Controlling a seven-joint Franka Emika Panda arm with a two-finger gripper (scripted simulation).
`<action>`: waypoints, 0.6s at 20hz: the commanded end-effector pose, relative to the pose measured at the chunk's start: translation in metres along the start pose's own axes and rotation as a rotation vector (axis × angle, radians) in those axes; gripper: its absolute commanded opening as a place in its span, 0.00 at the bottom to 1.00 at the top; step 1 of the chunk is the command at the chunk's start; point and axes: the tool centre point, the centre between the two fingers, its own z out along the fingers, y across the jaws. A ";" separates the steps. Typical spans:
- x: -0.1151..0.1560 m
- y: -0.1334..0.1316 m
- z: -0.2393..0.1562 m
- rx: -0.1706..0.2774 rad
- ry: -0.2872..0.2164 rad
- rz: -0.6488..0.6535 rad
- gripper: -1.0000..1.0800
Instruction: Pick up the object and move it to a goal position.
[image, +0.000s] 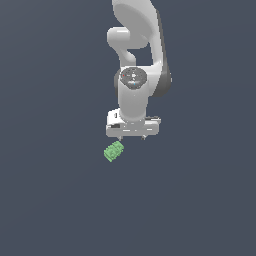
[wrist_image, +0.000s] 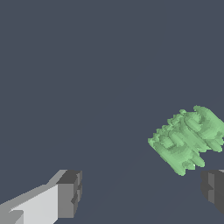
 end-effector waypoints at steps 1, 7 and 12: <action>0.000 0.000 0.000 0.000 0.000 0.000 0.96; 0.004 0.011 -0.013 0.000 0.015 0.042 0.96; 0.006 0.016 -0.021 0.000 0.023 0.051 0.96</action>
